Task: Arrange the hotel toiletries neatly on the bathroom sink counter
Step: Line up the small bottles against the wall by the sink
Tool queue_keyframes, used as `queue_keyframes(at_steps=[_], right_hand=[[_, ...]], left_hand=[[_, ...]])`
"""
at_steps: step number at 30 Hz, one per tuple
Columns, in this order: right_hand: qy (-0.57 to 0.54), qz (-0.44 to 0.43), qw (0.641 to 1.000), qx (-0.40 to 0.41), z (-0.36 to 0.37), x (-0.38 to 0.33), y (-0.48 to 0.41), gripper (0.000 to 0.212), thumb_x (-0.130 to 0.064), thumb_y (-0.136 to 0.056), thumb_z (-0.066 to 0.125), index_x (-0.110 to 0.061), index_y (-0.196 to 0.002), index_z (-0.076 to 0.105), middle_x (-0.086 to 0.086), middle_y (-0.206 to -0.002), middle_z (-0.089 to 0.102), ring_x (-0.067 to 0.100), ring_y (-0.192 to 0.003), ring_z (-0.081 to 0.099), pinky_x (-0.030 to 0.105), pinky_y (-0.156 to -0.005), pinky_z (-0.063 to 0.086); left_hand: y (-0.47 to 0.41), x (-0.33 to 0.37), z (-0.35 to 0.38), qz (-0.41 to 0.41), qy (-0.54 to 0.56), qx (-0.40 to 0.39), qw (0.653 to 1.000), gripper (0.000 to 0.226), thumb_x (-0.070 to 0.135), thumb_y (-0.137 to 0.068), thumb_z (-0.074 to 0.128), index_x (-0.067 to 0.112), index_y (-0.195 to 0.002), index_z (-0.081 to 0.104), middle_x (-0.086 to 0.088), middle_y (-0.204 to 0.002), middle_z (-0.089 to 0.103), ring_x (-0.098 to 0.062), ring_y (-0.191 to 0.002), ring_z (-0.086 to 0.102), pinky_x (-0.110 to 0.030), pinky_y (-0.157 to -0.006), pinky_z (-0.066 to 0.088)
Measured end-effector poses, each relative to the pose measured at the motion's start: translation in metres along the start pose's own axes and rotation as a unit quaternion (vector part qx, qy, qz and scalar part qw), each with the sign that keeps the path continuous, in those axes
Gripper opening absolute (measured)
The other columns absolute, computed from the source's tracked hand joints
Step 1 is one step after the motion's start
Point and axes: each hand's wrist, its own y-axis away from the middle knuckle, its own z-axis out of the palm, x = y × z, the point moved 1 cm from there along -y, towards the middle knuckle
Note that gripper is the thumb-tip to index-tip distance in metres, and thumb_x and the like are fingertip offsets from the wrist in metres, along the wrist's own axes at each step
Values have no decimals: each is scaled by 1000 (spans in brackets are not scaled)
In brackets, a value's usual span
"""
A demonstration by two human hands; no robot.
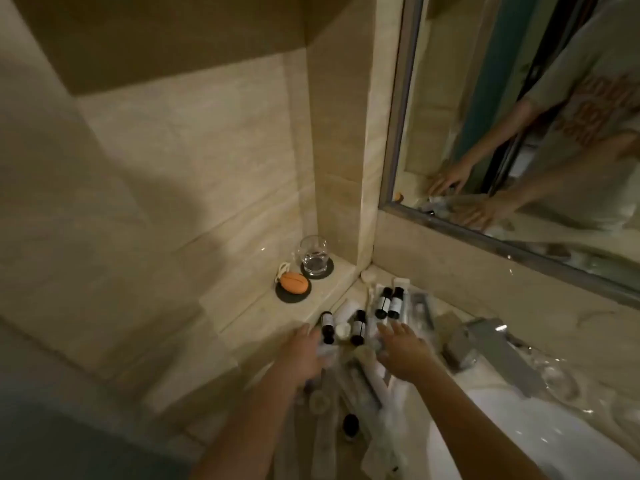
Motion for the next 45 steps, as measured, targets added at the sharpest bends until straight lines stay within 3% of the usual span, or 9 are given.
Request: queue_keyframes(at_steps=[5,11,15,18,22,29,34,39,45], right_hand=[[23,-13,999,-37,-6,13,-21,70,-49,-87,50,-29,-146,19,4,-157,13,24,-144,14,50,-113,21],[17,-82,996,-22,2,1,-30,57,-52,-82,53,-26,-132,45,8,-130,47,27,-122,42,39,-98,36],[13,-71,996,-50,17,1,-37,62,-53,-79,60,-21,-130,46,8,-120,51,26,-108,52,38,-92,43],[-29,-60,996,-59,22,1,-42,49,-43,-85,56,-17,-125,48,9,-118,54,27,-103,55,37,-86,46],[-80,-47,994,-55,19,1,-44,38,-36,-87,56,-15,-118,54,9,-115,56,26,-102,56,30,-79,41],[-160,5,987,20,2,1,-35,26,-30,-85,56,-14,-105,58,8,-107,65,24,-96,59,27,-71,39],[-204,55,974,78,-12,-5,-17,33,-33,-85,58,-16,-113,51,6,-106,63,23,-92,59,34,-77,49],[-236,71,959,143,-17,-14,11,47,-32,-82,65,-12,-120,48,10,-108,64,26,-93,60,33,-74,48],[-248,56,941,225,-14,-27,56,41,-31,-78,70,-14,-110,53,1,-90,58,20,-77,57,34,-67,48]], left_hand=[[-35,19,0,-36,2,12,999,66,38,-90,53,15,-146,26,-10,-153,25,-30,-137,31,-42,-111,33],[-69,28,4,-72,14,35,997,45,32,-88,57,11,-126,48,-11,-133,49,-29,-116,52,-39,-94,46],[-84,31,11,-111,15,25,993,59,33,-88,58,3,-135,36,-18,-134,51,-32,-122,51,-38,-96,44],[-89,33,13,-129,9,23,991,68,31,-90,57,2,-142,25,-19,-138,48,-32,-127,48,-38,-100,42],[-91,36,12,-133,35,29,990,54,22,-92,54,2,-136,31,-20,-135,51,-33,-125,49,-38,-98,42],[-74,40,-2,-122,107,74,984,31,18,-95,47,3,-121,50,-19,-126,57,-34,-117,54,-35,-90,42],[-49,39,-12,-73,136,103,983,42,15,-93,46,11,-135,43,-17,-128,54,-33,-116,53,-40,-97,45],[-13,40,-25,-20,158,143,977,28,12,-92,48,6,-119,51,-17,-113,56,-33,-101,57,-41,-86,48],[37,35,-32,49,198,166,965,30,12,-90,54,6,-119,52,-15,-111,60,-28,-98,58,-33,-80,45]])
